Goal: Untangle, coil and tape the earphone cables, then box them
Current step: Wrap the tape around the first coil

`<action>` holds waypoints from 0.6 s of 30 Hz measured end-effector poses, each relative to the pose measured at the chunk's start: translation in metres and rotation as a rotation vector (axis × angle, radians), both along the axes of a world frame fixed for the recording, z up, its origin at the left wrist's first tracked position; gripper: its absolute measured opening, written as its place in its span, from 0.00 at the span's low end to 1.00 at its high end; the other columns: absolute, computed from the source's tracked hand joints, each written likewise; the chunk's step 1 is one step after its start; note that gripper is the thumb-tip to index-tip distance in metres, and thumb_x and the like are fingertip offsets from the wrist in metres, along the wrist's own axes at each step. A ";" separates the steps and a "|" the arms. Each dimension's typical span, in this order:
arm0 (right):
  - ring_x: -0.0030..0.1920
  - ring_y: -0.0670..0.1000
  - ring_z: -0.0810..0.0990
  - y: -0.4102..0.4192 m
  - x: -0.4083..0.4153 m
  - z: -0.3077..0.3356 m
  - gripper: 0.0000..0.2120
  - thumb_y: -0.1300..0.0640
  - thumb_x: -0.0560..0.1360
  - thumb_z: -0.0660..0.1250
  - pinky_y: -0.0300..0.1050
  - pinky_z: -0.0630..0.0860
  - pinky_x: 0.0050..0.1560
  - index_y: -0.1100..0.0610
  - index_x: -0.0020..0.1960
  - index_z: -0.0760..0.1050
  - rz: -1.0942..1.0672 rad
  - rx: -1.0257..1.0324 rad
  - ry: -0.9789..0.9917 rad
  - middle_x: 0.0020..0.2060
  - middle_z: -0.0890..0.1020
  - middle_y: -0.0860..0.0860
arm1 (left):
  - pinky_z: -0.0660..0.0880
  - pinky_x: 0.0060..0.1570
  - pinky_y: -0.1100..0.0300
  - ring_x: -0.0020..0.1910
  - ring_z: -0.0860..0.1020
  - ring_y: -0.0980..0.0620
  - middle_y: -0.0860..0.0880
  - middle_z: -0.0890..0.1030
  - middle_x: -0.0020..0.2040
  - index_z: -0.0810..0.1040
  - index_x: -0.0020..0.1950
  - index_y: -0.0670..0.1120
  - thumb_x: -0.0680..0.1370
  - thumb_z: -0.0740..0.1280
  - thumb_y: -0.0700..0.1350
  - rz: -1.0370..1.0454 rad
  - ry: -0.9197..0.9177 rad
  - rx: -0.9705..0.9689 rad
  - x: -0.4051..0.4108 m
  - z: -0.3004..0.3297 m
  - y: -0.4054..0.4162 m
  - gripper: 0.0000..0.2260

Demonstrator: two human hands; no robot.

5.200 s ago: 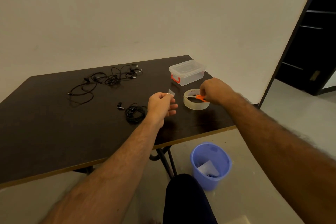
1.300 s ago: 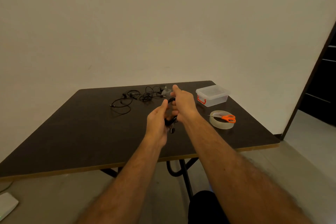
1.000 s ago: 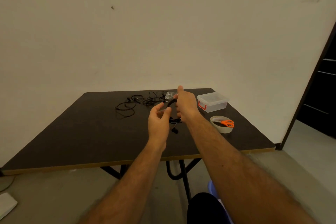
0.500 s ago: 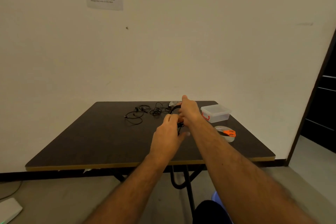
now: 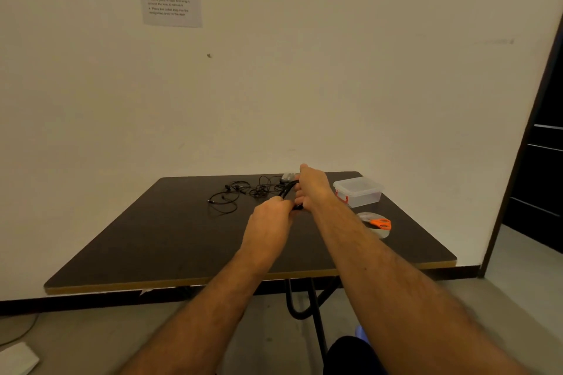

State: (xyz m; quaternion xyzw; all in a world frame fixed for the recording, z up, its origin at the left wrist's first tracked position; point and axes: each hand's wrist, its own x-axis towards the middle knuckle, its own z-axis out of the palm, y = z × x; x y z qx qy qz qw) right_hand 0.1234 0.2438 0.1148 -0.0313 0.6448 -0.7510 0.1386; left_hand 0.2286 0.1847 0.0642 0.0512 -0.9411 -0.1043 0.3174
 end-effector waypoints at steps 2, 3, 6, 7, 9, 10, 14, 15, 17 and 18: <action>0.24 0.47 0.56 0.000 -0.001 -0.002 0.11 0.55 0.81 0.55 0.36 0.54 0.19 0.60 0.46 0.70 0.004 -0.012 -0.034 0.28 0.64 0.52 | 0.76 0.43 0.57 0.45 0.79 0.50 0.47 0.78 0.50 0.79 0.58 0.45 0.84 0.60 0.48 0.018 -0.053 -0.036 -0.003 0.000 0.001 0.11; 0.24 0.47 0.56 0.001 -0.001 -0.003 0.11 0.55 0.81 0.56 0.36 0.54 0.19 0.60 0.44 0.70 0.007 -0.010 -0.046 0.28 0.64 0.51 | 0.75 0.42 0.57 0.46 0.79 0.49 0.46 0.78 0.51 0.78 0.58 0.44 0.84 0.59 0.47 0.021 -0.080 -0.042 -0.003 0.000 0.002 0.10; 0.24 0.47 0.58 0.005 -0.001 -0.007 0.10 0.56 0.81 0.57 0.36 0.57 0.19 0.60 0.44 0.69 0.033 -0.029 -0.093 0.29 0.66 0.52 | 0.71 0.41 0.57 0.44 0.76 0.50 0.47 0.77 0.53 0.75 0.59 0.45 0.85 0.57 0.46 0.022 -0.138 -0.066 -0.002 0.001 0.002 0.09; 0.24 0.47 0.60 0.007 -0.001 -0.008 0.11 0.57 0.81 0.57 0.36 0.60 0.20 0.60 0.42 0.70 0.042 -0.031 -0.107 0.30 0.68 0.52 | 0.71 0.41 0.56 0.43 0.75 0.51 0.47 0.77 0.52 0.74 0.58 0.46 0.85 0.56 0.47 0.027 -0.147 -0.069 0.000 0.002 0.002 0.09; 0.24 0.47 0.63 0.010 -0.001 -0.008 0.12 0.59 0.82 0.57 0.36 0.63 0.21 0.59 0.40 0.69 0.058 -0.030 -0.129 0.29 0.69 0.53 | 0.71 0.41 0.55 0.41 0.73 0.51 0.49 0.75 0.49 0.73 0.57 0.47 0.85 0.54 0.50 0.024 -0.167 -0.061 0.001 0.005 0.001 0.11; 0.24 0.47 0.63 0.012 0.000 -0.008 0.12 0.60 0.82 0.57 0.36 0.62 0.21 0.59 0.39 0.69 0.063 -0.034 -0.136 0.29 0.69 0.53 | 0.70 0.41 0.54 0.41 0.73 0.51 0.49 0.75 0.48 0.73 0.56 0.46 0.85 0.53 0.50 0.012 -0.177 -0.052 0.002 0.007 0.001 0.12; 0.20 0.46 0.60 0.011 0.000 -0.010 0.13 0.62 0.81 0.59 0.36 0.58 0.16 0.58 0.38 0.67 0.038 -0.045 -0.125 0.28 0.67 0.52 | 0.73 0.42 0.52 0.43 0.76 0.49 0.47 0.78 0.49 0.73 0.55 0.45 0.85 0.53 0.50 -0.025 -0.214 -0.067 0.001 0.012 0.006 0.13; 0.19 0.46 0.61 0.011 0.000 -0.012 0.13 0.62 0.81 0.59 0.36 0.58 0.16 0.58 0.38 0.67 0.031 -0.048 -0.123 0.27 0.67 0.52 | 0.74 0.43 0.51 0.44 0.77 0.48 0.46 0.79 0.50 0.73 0.56 0.45 0.85 0.53 0.51 -0.026 -0.223 -0.073 0.001 0.012 0.008 0.13; 0.21 0.46 0.62 0.012 0.002 -0.012 0.11 0.61 0.81 0.61 0.36 0.59 0.16 0.59 0.39 0.69 0.016 -0.042 -0.119 0.27 0.68 0.52 | 0.73 0.42 0.52 0.44 0.78 0.48 0.47 0.79 0.49 0.73 0.56 0.45 0.85 0.52 0.51 -0.030 -0.241 -0.080 0.001 0.013 0.009 0.13; 0.22 0.46 0.63 0.014 0.004 -0.012 0.11 0.61 0.81 0.62 0.36 0.60 0.16 0.59 0.40 0.70 0.011 -0.043 -0.113 0.27 0.69 0.52 | 0.71 0.41 0.53 0.43 0.77 0.49 0.47 0.80 0.49 0.73 0.55 0.46 0.85 0.52 0.51 -0.037 -0.247 -0.080 0.001 0.013 0.009 0.13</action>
